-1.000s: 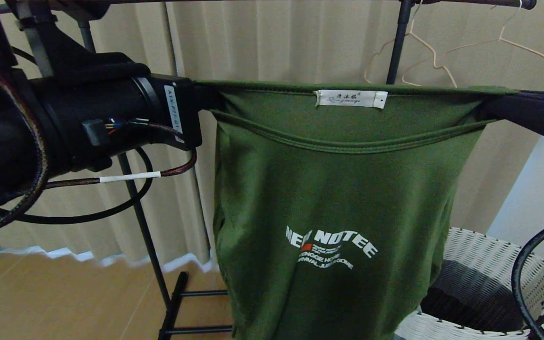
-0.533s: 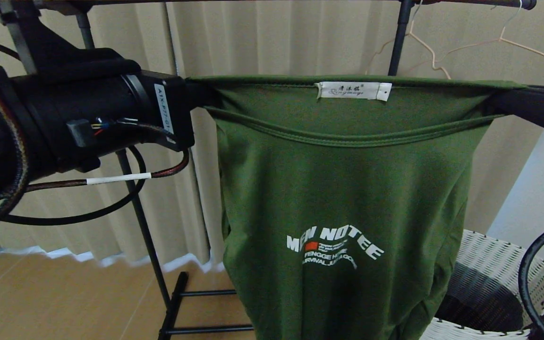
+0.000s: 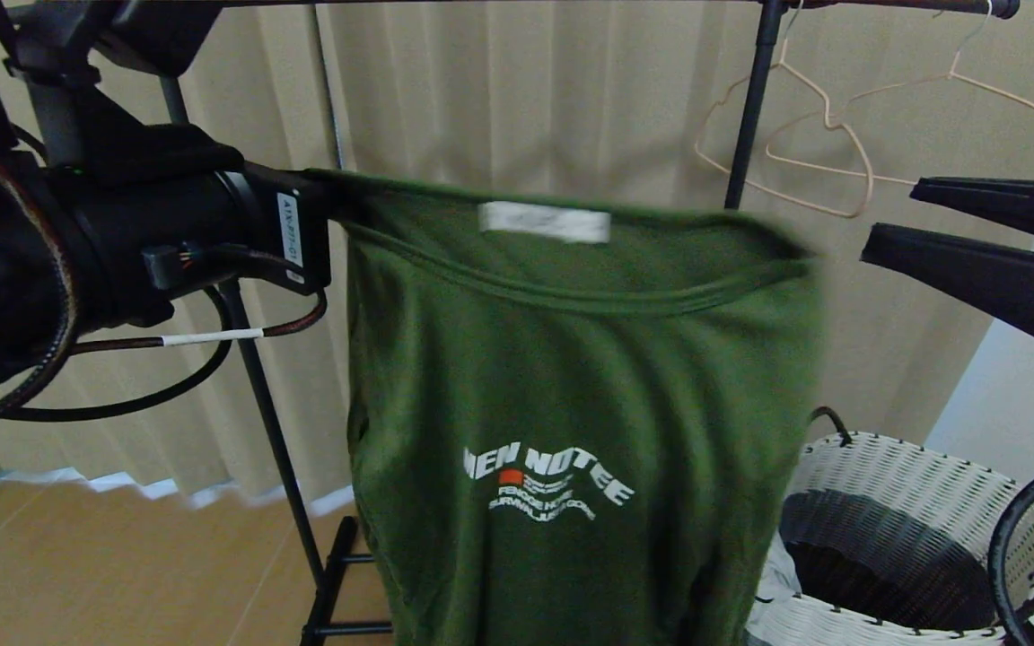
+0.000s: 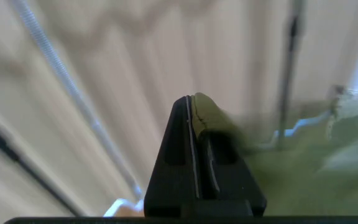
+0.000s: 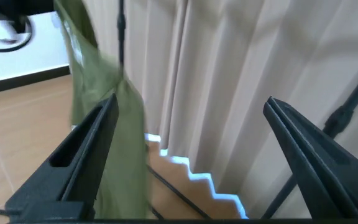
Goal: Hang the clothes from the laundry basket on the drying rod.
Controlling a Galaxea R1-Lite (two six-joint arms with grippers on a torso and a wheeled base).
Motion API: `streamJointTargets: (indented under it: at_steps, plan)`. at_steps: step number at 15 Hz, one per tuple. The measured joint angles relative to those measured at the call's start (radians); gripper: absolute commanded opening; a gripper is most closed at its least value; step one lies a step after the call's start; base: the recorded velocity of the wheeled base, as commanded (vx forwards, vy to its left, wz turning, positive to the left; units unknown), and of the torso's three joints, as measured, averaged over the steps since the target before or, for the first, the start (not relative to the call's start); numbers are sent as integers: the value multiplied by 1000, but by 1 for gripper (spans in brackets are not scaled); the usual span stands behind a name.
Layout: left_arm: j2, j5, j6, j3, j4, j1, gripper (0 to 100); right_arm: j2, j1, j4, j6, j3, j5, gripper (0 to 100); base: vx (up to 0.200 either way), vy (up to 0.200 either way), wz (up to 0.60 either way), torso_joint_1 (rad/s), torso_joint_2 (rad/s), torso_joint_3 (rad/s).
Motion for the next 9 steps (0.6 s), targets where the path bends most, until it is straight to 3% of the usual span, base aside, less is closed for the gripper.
streamJointTargets:
  at_steps: [4,9]
  plan:
    - [14,19,1,0,-3,10,0,-36,0,-1,-1,34,59,100,0,0,0,0,0,0]
    - [-4,31,6,41,3,32,0,-70,-13,7,-18,87,50,100,0,0,0,0,0,0]
